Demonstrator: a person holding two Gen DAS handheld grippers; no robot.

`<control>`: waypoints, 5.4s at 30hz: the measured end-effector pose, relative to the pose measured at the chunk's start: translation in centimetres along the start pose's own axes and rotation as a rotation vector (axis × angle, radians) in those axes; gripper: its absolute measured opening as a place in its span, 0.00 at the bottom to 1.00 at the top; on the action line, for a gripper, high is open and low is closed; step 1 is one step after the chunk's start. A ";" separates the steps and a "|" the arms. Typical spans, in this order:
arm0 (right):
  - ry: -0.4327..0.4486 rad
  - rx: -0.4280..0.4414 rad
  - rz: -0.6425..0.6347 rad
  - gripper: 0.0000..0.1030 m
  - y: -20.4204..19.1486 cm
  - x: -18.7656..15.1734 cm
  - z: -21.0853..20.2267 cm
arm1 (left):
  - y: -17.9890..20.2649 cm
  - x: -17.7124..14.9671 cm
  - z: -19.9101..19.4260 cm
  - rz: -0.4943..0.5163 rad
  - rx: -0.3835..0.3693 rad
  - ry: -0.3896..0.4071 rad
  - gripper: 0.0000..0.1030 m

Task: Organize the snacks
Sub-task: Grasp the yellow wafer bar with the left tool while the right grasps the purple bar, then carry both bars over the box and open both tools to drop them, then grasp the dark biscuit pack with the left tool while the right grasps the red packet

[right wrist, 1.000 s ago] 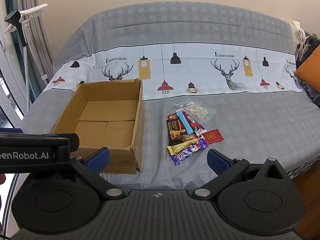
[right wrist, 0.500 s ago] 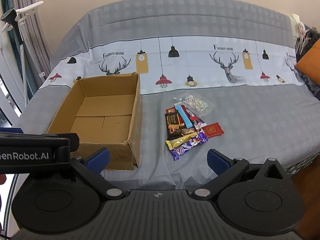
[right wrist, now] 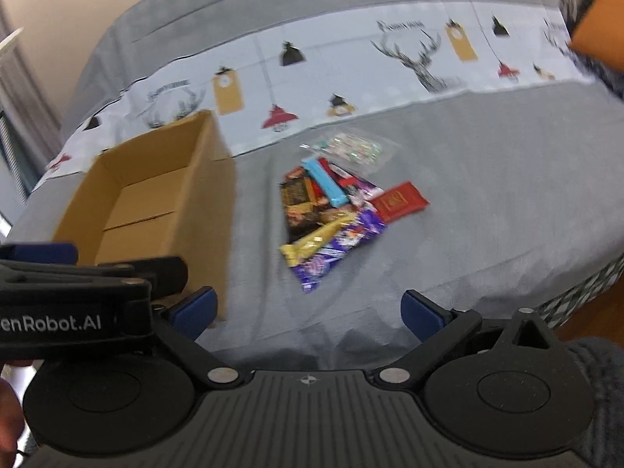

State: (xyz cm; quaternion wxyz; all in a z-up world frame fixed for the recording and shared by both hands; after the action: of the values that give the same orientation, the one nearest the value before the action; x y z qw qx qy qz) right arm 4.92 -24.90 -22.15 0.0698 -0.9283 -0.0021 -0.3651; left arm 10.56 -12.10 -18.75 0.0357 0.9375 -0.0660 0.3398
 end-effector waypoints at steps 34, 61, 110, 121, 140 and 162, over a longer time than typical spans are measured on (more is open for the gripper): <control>-0.018 0.335 0.507 0.09 14.3 0.0 19.2 | 2.5 2.7 23.1 -0.018 -0.202 -0.278 0.26; 0.248 0.132 0.291 0.07 14.9 3.0 10.2 | 3.9 3.6 14.5 0.045 -0.114 -0.242 0.26; 0.054 0.238 -0.363 0.07 -23.0 14.2 9.2 | -27.8 3.2 5.3 -0.468 0.001 0.079 0.26; -0.022 0.251 -0.275 0.46 -22.1 13.5 14.8 | -28.5 2.8 7.9 -0.503 -0.027 0.039 0.81; 0.101 0.214 -0.098 1.00 -10.9 9.0 5.1 | -20.5 0.8 0.1 -0.453 -0.038 0.081 1.00; 0.170 0.044 -0.118 0.86 6.9 2.5 5.6 | -2.3 3.4 7.5 -0.233 -0.155 0.041 1.00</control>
State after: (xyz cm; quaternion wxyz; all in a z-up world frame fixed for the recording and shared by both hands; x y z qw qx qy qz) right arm 10.97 -31.15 -25.39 0.0683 -0.8906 -0.0590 -0.4457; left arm 18.23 -10.99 -22.38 0.1485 0.9261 0.0180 0.3464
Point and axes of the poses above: each gripper's, at about its wrist camera, not at the fingertips, and z roughly the way its jaws point, y to its right, x to its top, the point moved 2 cm from there along z, roughly the way its jaws point, and after that the axes turned 13 degrees about -z, right-handed, at the moved point
